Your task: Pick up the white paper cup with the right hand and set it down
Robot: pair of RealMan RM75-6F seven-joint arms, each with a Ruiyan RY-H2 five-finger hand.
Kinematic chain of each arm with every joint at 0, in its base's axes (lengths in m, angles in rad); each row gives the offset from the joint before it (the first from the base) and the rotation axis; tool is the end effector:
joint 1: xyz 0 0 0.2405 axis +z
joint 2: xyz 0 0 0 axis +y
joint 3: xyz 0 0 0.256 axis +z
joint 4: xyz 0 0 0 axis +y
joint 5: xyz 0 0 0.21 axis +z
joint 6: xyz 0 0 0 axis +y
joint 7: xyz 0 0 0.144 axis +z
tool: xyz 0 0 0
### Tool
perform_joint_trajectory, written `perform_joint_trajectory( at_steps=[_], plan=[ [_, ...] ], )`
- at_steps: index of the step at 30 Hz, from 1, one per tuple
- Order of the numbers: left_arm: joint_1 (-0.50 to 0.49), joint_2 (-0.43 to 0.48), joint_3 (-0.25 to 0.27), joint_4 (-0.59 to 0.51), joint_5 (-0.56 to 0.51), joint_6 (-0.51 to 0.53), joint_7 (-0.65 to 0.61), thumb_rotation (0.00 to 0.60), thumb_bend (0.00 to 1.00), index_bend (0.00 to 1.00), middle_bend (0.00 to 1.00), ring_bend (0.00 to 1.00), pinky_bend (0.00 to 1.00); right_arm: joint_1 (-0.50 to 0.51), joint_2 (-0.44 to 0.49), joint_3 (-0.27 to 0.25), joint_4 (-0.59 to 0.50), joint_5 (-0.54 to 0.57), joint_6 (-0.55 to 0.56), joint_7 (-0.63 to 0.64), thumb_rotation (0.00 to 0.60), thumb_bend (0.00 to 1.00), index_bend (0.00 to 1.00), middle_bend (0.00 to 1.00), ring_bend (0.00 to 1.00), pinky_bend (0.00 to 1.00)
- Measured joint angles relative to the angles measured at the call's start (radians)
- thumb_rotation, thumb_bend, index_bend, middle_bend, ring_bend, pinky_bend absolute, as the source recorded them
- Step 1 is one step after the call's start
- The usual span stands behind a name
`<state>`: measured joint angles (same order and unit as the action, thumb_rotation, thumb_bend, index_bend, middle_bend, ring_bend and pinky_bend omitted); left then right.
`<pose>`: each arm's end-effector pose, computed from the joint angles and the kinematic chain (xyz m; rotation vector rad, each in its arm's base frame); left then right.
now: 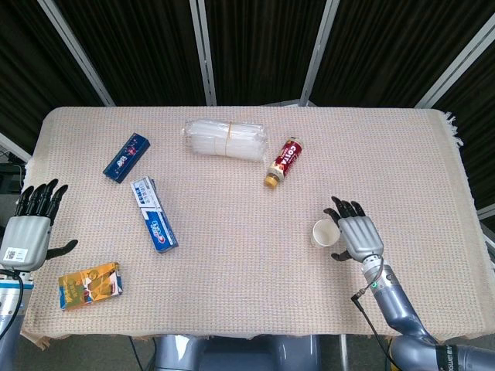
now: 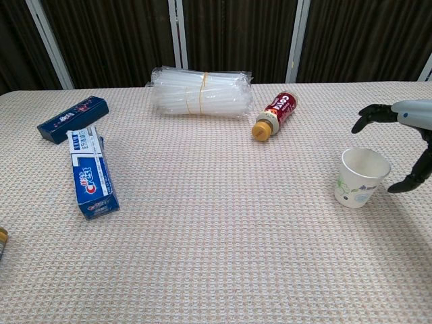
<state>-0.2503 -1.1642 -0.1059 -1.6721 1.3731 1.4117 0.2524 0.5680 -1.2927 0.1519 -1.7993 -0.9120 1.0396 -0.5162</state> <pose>-0.2748 0.2389 0.1428 -1.4419 -0.7702 -0.8534 -0.2031 -0.2973 0.0495 1.7042 -1.0876 0.6997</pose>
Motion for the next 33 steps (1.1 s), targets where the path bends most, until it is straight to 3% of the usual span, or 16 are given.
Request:
perform_joint_trajectory(
  at_steps=[3,22,33],
  plan=[
    [-0.001,0.001,0.000,-0.001,0.000,-0.003,0.000,0.600,0.01,0.00,0.00,0.00,0.00,0.012,-0.020,-0.002,0.021,0.026,-0.001,-0.014,0.600,0.11,0.18,0.00,0.00,0.00],
    [0.000,0.004,-0.005,-0.006,-0.003,-0.007,0.010,0.600,0.01,0.00,0.00,0.00,0.00,0.036,-0.102,0.001,0.096,0.064,0.028,0.007,0.600,0.19,0.40,0.03,0.00,0.00],
    [0.001,0.003,-0.007,-0.008,-0.004,-0.007,0.013,0.600,0.01,0.00,0.00,0.00,0.00,0.040,-0.114,0.025,0.082,0.047,0.041,0.054,0.600,0.19,0.41,0.05,0.00,0.00]
  ],
)
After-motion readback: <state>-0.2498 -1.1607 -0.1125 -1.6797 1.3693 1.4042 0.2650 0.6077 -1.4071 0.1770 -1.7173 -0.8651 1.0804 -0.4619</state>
